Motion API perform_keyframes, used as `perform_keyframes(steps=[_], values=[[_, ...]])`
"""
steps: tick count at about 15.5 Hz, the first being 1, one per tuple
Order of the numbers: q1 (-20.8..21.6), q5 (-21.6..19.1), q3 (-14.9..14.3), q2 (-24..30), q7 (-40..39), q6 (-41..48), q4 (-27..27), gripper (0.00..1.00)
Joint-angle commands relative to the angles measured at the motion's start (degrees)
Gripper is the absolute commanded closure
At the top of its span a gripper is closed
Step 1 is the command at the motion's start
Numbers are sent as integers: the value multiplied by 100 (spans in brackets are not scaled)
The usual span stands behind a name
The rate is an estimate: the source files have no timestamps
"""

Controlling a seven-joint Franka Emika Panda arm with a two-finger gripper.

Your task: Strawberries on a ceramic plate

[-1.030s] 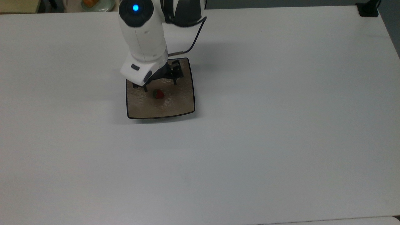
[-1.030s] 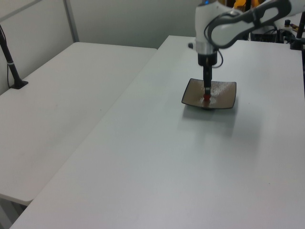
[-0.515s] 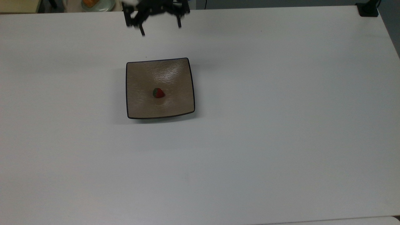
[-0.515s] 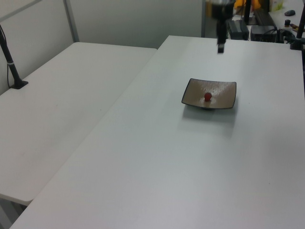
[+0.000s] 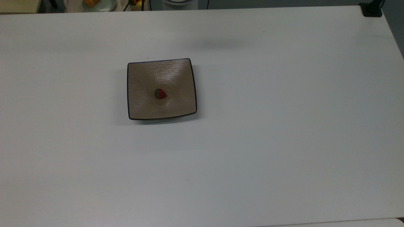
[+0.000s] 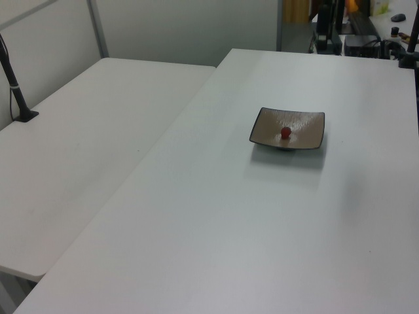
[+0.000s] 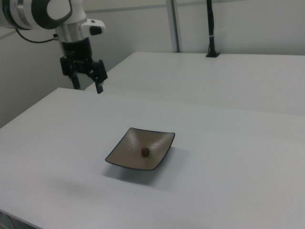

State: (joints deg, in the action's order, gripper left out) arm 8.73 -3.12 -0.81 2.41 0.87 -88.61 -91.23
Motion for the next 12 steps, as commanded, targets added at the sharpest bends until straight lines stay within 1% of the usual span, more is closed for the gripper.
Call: perform_keyframes(steps=[1,2,4,12], values=[[-187,-14,336,14,124,-567,-272,0],[-179,-14,336,-3,89,-778,-281,0],[-170,-14,336,-47,45,-929,-334,0],[-126,-5,327,-127,27,-938,-352,0]])
